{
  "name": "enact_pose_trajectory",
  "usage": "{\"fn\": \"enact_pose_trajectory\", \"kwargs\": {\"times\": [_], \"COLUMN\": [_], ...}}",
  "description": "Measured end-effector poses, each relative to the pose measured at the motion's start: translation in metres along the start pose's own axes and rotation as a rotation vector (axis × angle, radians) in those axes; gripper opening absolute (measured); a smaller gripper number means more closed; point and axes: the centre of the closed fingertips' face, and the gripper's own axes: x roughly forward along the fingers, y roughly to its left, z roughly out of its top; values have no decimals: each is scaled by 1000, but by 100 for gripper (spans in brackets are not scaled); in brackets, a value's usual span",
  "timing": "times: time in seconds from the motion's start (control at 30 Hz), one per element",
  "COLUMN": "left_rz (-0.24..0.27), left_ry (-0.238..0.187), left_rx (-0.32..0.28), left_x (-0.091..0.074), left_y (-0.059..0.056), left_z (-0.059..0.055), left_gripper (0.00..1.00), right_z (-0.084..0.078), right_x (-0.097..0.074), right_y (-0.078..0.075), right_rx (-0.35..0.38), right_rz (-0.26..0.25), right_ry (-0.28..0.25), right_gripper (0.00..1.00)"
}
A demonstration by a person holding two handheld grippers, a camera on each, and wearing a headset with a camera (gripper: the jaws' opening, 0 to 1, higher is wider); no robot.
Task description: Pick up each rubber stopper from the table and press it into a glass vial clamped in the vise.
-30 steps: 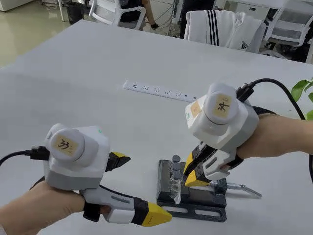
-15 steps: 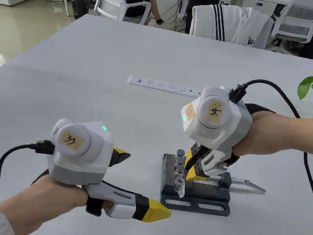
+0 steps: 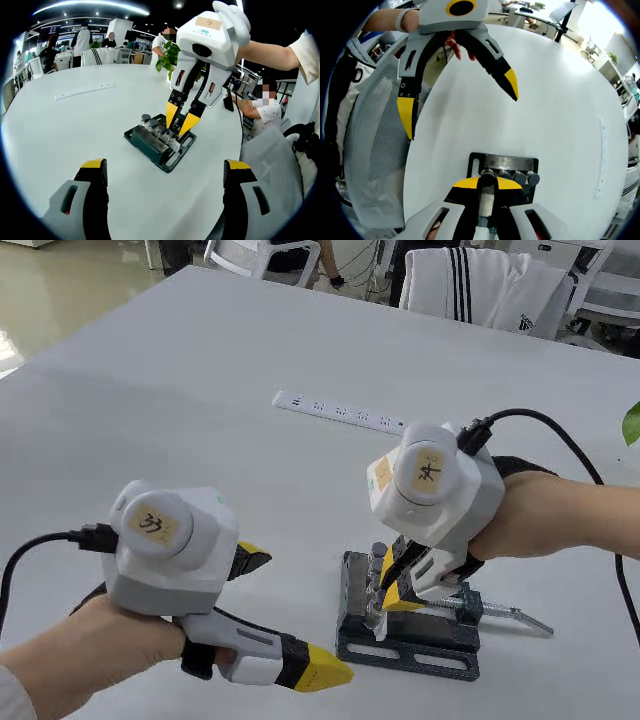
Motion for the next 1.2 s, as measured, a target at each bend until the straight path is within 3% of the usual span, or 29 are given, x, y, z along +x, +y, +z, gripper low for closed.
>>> {"fn": "enact_pose_trajectory", "kwargs": {"times": [1.2], "left_rz": [-9], "left_ry": [7], "left_rx": [-7], "left_x": [0], "left_y": [0], "left_z": [-3], "left_gripper": [94], "right_z": [-1], "right_x": [6], "right_y": [2], "right_rx": [-12], "right_rz": [10], "right_ry": [54], "right_gripper": [6]}}
